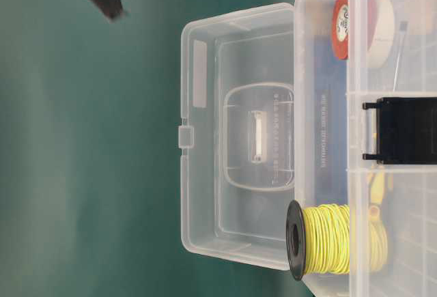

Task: Pick the screwdriver from the toolbox among several items.

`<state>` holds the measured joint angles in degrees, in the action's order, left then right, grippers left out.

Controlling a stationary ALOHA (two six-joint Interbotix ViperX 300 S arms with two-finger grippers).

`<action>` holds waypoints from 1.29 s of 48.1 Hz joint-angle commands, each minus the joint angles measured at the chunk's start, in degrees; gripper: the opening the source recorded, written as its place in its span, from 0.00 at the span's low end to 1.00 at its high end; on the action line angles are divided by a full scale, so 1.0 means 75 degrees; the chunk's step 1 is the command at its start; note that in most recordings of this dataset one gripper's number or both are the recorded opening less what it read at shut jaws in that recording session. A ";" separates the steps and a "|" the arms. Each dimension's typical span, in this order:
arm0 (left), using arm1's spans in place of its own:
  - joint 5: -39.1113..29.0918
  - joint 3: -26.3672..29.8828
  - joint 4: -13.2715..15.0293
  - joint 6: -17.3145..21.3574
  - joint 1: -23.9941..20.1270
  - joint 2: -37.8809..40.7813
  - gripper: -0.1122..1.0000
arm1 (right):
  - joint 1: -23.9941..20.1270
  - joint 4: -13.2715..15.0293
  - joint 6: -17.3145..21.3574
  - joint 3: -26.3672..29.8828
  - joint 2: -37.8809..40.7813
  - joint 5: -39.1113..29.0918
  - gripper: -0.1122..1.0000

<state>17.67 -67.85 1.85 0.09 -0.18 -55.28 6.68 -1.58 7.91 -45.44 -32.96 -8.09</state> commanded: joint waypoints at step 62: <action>0.0305 0.0035 0.0035 0.0047 -0.0070 0.0094 0.10 | 0.0809 0.0223 0.1898 0.4957 0.7441 -0.3270 0.70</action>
<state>19.34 -68.12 2.02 0.35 -0.35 -55.02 12.66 0.26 22.06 -9.14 23.38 -32.87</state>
